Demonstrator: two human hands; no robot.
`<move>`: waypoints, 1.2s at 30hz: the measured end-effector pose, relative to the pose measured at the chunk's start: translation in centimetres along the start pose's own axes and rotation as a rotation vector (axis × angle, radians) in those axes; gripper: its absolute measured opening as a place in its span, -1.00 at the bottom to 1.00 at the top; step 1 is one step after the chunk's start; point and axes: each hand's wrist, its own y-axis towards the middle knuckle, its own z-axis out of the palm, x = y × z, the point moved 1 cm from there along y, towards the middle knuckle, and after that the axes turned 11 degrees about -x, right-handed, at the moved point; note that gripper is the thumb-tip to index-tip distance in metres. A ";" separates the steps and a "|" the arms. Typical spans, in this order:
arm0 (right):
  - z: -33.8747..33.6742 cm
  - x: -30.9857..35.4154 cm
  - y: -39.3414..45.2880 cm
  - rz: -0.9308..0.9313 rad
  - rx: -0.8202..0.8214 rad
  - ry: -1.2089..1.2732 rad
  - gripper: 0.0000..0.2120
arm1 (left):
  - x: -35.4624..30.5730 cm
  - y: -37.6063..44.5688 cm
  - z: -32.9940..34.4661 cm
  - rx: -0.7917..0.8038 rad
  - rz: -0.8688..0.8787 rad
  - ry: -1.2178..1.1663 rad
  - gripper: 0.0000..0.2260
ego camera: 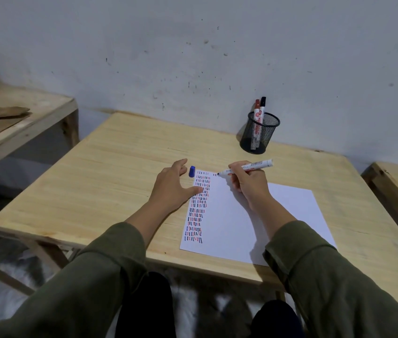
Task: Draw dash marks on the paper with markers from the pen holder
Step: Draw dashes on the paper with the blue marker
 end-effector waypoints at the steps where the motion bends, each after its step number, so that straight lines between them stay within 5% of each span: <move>1: 0.0 0.1 -0.1 0.001 0.008 0.015 -0.93 | 0.0 0.0 0.0 0.000 -0.001 0.001 -0.19; 36: -0.1 0.0 0.2 0.040 0.041 0.136 -0.93 | 0.0 0.1 0.0 -0.002 0.010 0.022 -0.20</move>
